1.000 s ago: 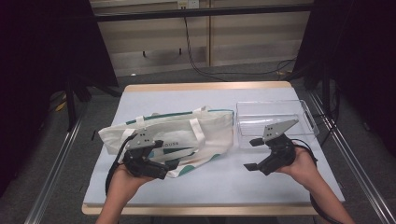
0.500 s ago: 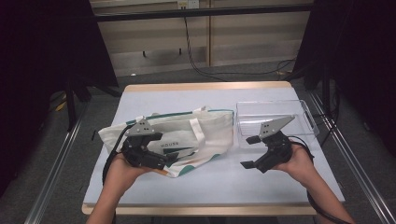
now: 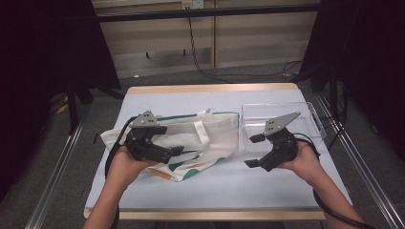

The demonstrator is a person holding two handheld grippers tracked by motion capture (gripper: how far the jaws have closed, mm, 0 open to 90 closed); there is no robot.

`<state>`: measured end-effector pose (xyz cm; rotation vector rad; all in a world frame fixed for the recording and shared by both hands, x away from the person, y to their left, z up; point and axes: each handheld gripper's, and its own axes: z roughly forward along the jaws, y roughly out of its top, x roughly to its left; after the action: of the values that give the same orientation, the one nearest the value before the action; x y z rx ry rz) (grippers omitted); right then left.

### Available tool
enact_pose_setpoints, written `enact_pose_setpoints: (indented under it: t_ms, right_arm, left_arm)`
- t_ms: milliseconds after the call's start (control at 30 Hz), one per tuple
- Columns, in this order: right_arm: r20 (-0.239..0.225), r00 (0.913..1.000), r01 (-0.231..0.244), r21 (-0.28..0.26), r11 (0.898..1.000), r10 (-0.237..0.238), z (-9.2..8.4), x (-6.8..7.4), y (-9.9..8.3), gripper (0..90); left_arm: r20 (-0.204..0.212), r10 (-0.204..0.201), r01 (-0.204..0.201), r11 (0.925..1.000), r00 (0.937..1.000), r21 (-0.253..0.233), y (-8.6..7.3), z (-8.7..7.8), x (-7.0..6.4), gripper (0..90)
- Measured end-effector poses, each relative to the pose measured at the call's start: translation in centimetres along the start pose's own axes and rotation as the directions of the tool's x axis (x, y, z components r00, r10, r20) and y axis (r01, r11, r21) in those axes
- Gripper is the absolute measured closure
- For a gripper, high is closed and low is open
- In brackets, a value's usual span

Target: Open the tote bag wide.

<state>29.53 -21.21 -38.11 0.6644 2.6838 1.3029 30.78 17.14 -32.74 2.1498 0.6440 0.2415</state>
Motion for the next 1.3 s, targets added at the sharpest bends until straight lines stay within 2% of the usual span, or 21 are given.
enact_pose_setpoints:
  t_ms: [267,467,833,867,900,1033,1300]
  right_arm:
    - [-0.01,0.9999,0.003,-0.002,1.0,-0.003,0.1,-0.3,0.9,10.4]
    - [-0.013,0.9998,0.017,0.003,1.0,-0.017,0.1,-0.3,1.7,10.4]
    - [-0.015,0.9993,0.034,-0.002,0.999,-0.034,0.3,-0.5,3.1,10.5]
    - [-0.016,0.9992,0.037,0.001,0.999,-0.037,0.3,-0.5,3.2,10.5]
    - [-0.016,0.9993,0.035,0.0,0.999,-0.035,0.4,-0.5,3.4,10.5]
    - [-0.024,0.9991,0.034,-0.008,0.999,-0.034,0.4,-0.6,3.8,10.5]
    - [-0.021,0.9988,0.043,-0.008,0.999,-0.043,0.7,-0.9,4.9,10.7]
  left_arm:
    - [-0.008,0.009,-0.009,0.9999,0.9999,-0.013,1.1,-0.1,0.3,10.5]
    - [-0.015,0.016,-0.016,0.9999,0.9998,-0.004,2.0,-0.1,0.6,10.6]
    - [-0.045,0.006,-0.005,0.9998,0.9989,0.018,2.7,-0.1,2.1,10.8]
    - [-0.045,-0.005,0.005,1.0,0.999,0.005,2.7,0.0,2.2,10.9]
    - [-0.05,0.006,-0.005,0.9997,0.9987,0.023,2.9,-0.2,2.4,11.0]
    - [-0.056,-0.011,0.011,0.9999,0.9984,0.007,3.2,-0.2,2.8,11.0]
    - [-0.071,-0.001,0.004,0.9996,0.9974,0.028,3.8,-0.3,3.7,11.1]
